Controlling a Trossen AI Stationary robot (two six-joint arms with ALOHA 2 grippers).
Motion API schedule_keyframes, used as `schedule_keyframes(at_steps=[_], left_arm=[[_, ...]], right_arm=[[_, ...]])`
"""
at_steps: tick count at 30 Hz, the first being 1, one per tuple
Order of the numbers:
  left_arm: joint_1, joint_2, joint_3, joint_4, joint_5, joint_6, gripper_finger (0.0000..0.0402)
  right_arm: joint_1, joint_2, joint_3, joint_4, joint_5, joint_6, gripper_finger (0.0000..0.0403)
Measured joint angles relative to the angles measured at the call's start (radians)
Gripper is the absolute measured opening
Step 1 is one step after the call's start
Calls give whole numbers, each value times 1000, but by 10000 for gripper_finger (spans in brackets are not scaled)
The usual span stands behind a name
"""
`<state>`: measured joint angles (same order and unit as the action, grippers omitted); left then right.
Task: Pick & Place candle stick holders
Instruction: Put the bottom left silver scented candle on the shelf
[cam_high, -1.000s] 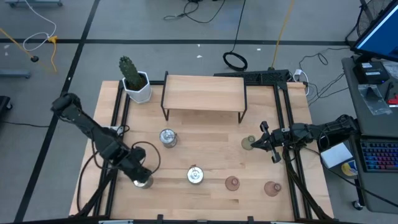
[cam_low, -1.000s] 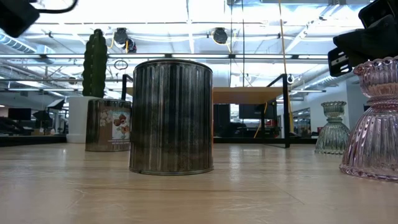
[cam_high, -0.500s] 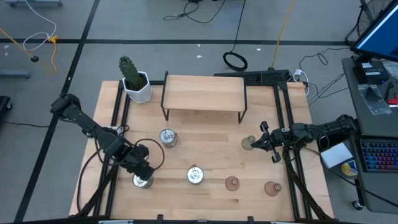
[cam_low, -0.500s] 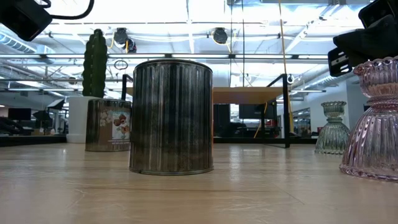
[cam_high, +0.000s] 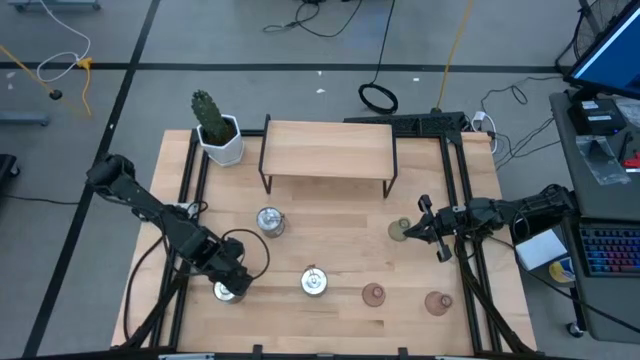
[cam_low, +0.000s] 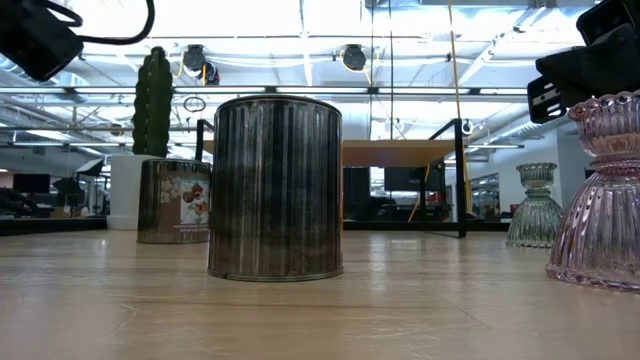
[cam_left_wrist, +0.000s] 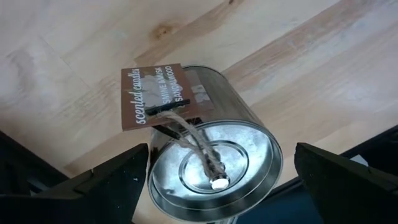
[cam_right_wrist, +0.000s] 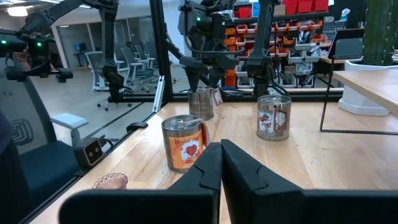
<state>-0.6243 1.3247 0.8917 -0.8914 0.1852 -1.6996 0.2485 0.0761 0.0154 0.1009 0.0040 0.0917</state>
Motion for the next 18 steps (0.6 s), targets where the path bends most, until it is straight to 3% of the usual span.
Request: schedule_keyframes(at_steps=[18], left_arm=[[-72, -1, 0, -39, -67, -7, 399]], right_arm=[[0, 0, 0, 0, 1, -33, 0]])
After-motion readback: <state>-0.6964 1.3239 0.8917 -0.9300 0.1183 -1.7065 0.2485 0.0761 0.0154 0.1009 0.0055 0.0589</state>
